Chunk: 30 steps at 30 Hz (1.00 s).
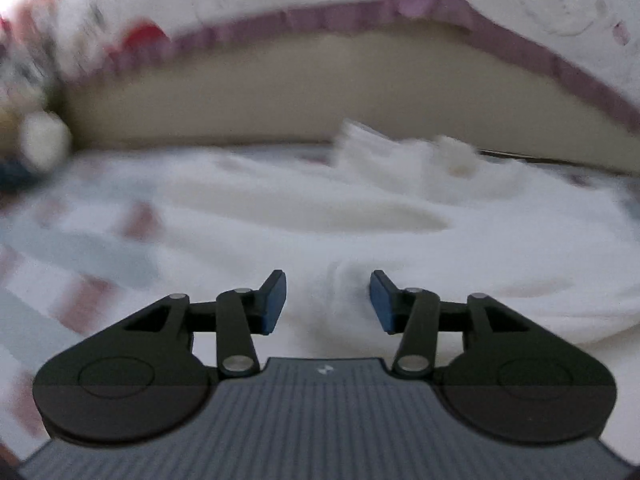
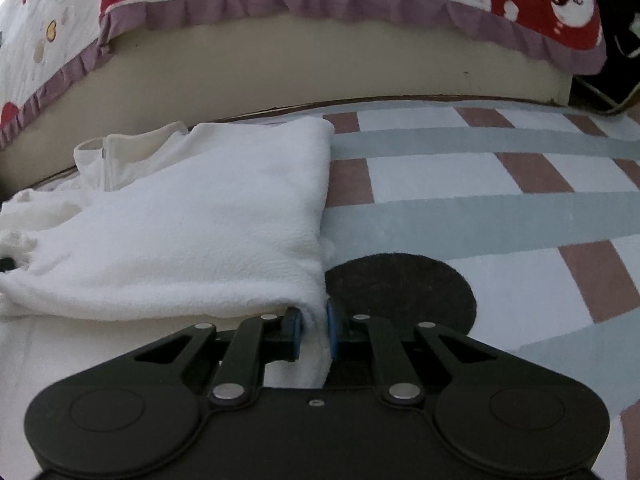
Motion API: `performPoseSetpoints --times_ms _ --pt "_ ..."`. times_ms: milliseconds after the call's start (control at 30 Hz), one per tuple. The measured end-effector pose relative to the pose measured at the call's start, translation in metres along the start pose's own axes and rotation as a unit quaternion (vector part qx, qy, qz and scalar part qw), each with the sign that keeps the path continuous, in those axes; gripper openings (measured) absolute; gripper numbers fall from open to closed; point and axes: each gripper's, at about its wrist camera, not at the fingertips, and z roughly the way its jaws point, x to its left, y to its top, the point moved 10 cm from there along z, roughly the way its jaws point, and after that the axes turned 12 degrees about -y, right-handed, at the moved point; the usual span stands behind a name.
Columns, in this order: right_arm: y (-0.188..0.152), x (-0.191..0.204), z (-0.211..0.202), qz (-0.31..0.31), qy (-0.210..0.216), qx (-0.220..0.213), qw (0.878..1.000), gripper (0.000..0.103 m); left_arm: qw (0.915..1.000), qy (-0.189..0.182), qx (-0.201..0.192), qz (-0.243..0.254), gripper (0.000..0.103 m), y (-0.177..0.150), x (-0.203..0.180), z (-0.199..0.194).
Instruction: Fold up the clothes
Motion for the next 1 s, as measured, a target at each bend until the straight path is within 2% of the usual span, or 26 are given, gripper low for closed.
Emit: performPoseSetpoints --times_ms 67,200,267,400,433,467,567,633,700,767,800,900,1000 --pt "0.001 0.000 0.001 0.004 0.002 0.002 1.000 0.013 0.9996 0.018 0.022 -0.008 0.042 -0.002 0.016 -0.005" --pt "0.001 -0.001 0.002 0.014 0.006 0.007 1.000 0.013 0.9957 0.036 0.075 -0.042 0.042 -0.021 0.046 -0.021" --pt "0.001 -0.001 0.002 0.020 0.007 0.010 1.000 0.014 0.9939 0.041 0.095 -0.036 0.043 -0.033 0.054 -0.038" --pt "0.001 0.000 0.003 0.026 0.008 0.016 1.000 0.014 0.9908 0.035 0.126 -0.035 0.052 -0.052 0.070 -0.073" --pt "0.001 0.000 0.003 0.027 0.008 0.017 0.999 0.014 0.9900 0.041 0.129 -0.040 0.058 -0.056 0.076 -0.082" --pt "0.001 0.001 0.004 0.025 0.011 0.020 0.999 0.016 0.9888 0.051 0.133 -0.045 0.064 -0.061 0.082 -0.089" --pt "0.001 0.000 0.003 0.034 0.024 0.034 0.999 0.021 0.9842 0.061 0.157 -0.054 0.066 -0.077 0.095 -0.107" --pt "-0.003 -0.004 -0.004 0.067 0.051 0.072 0.994 0.033 0.9820 0.049 0.175 -0.050 0.066 -0.088 0.097 -0.118" --pt "-0.017 -0.007 -0.019 0.129 0.110 0.158 0.973 0.058 0.9798 0.034 0.193 -0.038 0.066 -0.097 0.098 -0.135" --pt "-0.033 -0.007 -0.036 0.164 0.163 0.241 0.942 0.059 0.9774 0.019 0.210 -0.014 0.066 -0.100 0.098 -0.154" --pt "-0.037 -0.009 -0.047 0.170 0.176 0.261 0.934 0.059 0.9755 0.007 0.220 -0.006 0.066 -0.101 0.098 -0.163" --pt "-0.051 -0.018 -0.089 0.174 0.191 0.287 0.922 0.059 0.9679 -0.044 0.247 -0.007 0.066 -0.103 0.096 -0.190" --pt "-0.074 -0.019 -0.132 0.177 0.230 0.331 0.898 0.060 0.9598 -0.092 0.262 -0.041 0.068 -0.108 0.097 -0.214"
